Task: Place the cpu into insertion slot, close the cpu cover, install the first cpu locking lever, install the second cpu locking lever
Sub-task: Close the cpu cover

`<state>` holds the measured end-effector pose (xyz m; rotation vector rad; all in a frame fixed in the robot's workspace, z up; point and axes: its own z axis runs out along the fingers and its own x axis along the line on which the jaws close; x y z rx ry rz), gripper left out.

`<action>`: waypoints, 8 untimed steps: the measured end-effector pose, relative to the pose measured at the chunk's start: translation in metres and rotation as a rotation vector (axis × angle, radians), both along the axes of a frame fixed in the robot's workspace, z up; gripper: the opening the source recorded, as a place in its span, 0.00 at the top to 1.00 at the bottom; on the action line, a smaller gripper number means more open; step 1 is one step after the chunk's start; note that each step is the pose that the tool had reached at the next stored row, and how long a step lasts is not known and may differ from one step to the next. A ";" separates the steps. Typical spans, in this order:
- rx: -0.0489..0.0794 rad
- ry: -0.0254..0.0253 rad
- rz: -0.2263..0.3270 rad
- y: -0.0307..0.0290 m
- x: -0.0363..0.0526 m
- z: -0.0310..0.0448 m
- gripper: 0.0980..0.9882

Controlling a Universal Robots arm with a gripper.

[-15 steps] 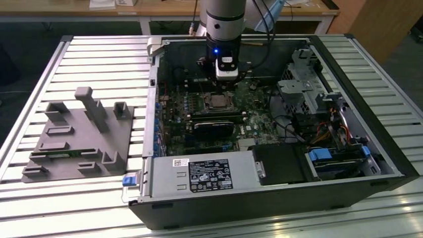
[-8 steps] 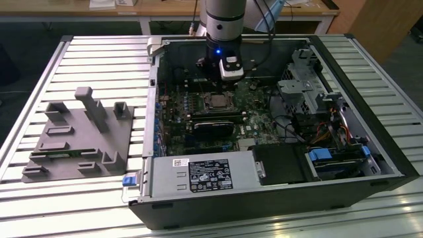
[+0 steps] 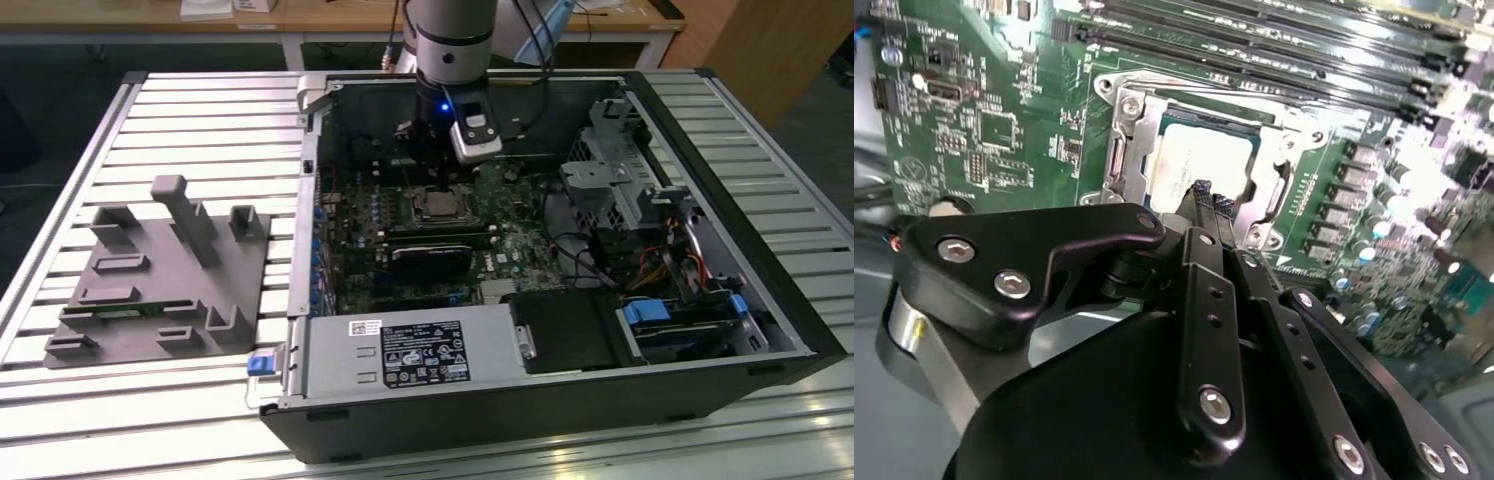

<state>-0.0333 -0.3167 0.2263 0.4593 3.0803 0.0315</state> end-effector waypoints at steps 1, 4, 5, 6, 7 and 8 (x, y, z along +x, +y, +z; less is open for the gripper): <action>0.000 0.0000 0.012 -0.0001 0.0000 -0.0007 0.99; 0.000 0.0002 0.042 -0.0011 0.0000 -0.0023 0.99; 0.000 0.0001 0.049 -0.0017 -0.0001 -0.0029 0.99; 0.000 0.0001 0.057 -0.0024 -0.0001 -0.0035 0.99; 0.000 0.0001 0.064 -0.0031 -0.0001 -0.0040 0.99; 0.000 0.0000 0.071 -0.0037 -0.0001 -0.0045 0.99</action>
